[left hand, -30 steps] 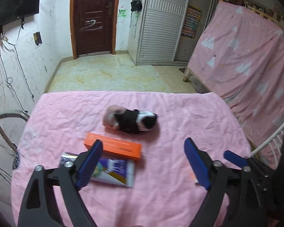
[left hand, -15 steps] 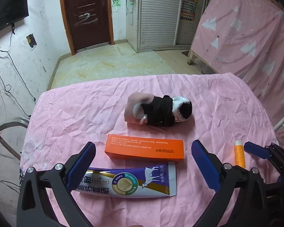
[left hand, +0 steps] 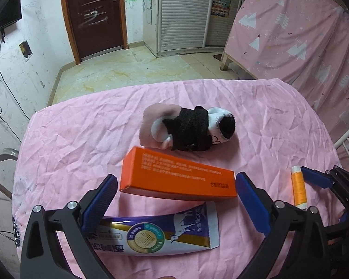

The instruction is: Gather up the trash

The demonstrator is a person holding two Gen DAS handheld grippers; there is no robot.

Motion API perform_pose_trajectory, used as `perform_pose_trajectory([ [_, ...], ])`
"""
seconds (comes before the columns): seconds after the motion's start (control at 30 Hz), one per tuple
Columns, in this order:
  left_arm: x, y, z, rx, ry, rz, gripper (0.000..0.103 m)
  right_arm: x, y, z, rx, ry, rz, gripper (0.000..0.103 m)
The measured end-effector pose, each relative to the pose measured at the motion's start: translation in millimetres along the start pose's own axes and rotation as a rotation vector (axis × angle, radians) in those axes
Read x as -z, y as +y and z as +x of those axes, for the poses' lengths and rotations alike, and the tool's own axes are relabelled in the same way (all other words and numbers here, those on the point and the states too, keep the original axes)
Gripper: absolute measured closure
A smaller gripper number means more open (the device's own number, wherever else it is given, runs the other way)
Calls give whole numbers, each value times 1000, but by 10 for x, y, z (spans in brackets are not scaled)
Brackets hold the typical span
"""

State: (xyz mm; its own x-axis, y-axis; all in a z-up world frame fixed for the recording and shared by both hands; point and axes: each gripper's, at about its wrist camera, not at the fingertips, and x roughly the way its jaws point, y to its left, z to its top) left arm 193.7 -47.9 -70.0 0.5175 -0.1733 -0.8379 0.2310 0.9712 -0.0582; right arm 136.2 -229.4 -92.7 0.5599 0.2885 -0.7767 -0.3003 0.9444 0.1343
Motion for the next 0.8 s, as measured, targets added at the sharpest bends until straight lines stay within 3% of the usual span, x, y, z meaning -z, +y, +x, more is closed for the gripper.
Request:
perform_pose_trajectory([
  [0.23,-12,-85,58,21,3,0,15,-12,27,27,16,2,-10,40],
  [0.27,-12,-83,57,23,4,-2,21,-9,22,28,22,2,-11,43],
  [0.5,-2,-143,54,30,-16,-10,21,15,-41,-4,51,-6,-19,77],
  [0.8,-12,-139,-178,30,-66,-36,21,52,-111,-165,33,-51,8,83],
])
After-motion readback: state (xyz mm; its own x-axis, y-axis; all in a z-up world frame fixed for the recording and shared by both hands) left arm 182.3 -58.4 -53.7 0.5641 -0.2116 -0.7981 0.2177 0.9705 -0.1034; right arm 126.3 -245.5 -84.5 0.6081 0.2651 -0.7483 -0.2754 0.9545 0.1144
